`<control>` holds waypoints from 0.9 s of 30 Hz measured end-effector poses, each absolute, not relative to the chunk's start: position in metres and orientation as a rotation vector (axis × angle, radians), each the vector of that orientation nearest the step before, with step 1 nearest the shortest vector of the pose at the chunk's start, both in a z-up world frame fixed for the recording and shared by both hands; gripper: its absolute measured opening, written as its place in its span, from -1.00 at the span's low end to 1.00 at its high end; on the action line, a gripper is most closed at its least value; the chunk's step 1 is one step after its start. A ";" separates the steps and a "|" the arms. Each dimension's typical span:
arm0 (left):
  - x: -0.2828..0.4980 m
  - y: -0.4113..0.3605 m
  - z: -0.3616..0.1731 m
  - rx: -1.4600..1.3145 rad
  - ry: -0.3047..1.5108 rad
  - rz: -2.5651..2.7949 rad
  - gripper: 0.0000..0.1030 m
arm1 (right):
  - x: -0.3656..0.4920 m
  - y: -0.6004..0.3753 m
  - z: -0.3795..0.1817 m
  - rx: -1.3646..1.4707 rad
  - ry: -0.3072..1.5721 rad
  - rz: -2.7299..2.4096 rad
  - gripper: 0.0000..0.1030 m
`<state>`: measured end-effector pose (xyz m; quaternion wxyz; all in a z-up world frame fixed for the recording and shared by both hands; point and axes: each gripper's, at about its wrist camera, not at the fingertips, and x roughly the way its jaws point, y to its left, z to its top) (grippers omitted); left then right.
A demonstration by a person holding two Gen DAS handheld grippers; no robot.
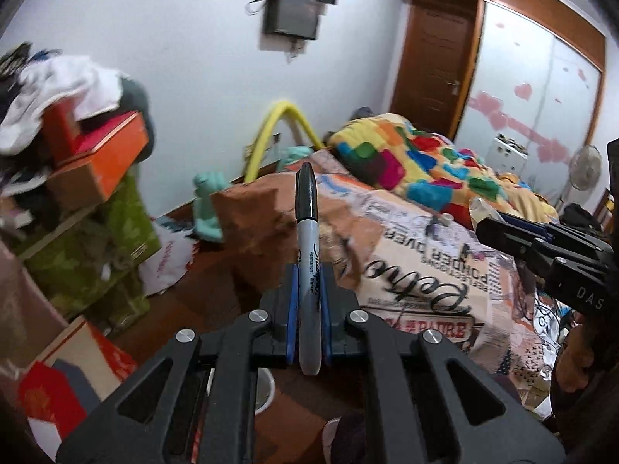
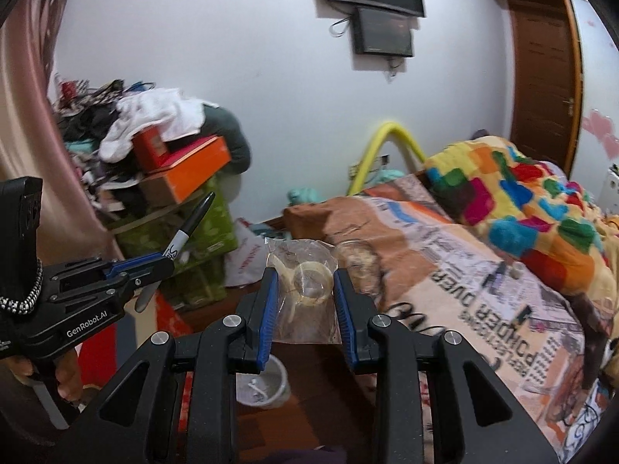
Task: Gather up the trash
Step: 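Carry the marker and plastic bag in both tools over the white bin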
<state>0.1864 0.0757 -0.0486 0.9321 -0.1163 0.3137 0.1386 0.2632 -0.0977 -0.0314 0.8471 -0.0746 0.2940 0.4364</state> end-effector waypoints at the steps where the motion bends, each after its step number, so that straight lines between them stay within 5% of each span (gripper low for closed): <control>1: 0.181 0.081 -0.052 -0.240 0.647 0.302 -0.82 | 0.260 -0.092 -0.033 -0.162 0.627 0.931 -0.49; 27: 0.144 0.194 -0.234 -0.544 0.981 0.453 -0.82 | 0.241 0.067 -0.192 -0.512 1.024 1.107 -0.49</control>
